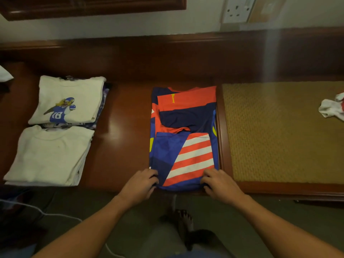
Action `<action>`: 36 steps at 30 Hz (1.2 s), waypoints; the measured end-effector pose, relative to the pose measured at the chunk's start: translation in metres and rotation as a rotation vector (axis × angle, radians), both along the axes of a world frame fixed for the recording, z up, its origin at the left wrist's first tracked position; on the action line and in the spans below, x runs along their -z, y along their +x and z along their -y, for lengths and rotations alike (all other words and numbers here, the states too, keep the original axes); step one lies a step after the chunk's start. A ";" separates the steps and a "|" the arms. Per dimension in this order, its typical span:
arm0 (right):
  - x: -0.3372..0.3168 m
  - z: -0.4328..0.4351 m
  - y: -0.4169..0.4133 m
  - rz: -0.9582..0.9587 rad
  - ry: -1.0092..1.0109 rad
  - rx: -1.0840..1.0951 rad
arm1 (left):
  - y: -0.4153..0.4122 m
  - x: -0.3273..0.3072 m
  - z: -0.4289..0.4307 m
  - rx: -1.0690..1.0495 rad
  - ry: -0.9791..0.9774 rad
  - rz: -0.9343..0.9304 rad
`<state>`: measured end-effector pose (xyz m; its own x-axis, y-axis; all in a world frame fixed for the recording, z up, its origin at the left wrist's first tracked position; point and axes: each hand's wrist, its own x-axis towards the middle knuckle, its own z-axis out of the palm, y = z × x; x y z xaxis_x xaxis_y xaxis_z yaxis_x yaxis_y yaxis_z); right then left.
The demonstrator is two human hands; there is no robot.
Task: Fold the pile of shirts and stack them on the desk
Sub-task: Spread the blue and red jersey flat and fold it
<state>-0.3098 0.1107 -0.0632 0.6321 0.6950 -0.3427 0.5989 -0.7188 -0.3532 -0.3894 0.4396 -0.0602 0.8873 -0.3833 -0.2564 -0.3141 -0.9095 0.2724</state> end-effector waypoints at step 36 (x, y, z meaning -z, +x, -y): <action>-0.055 -0.079 0.319 0.021 0.256 0.706 | 0.319 -0.040 -0.073 -0.665 -0.504 0.122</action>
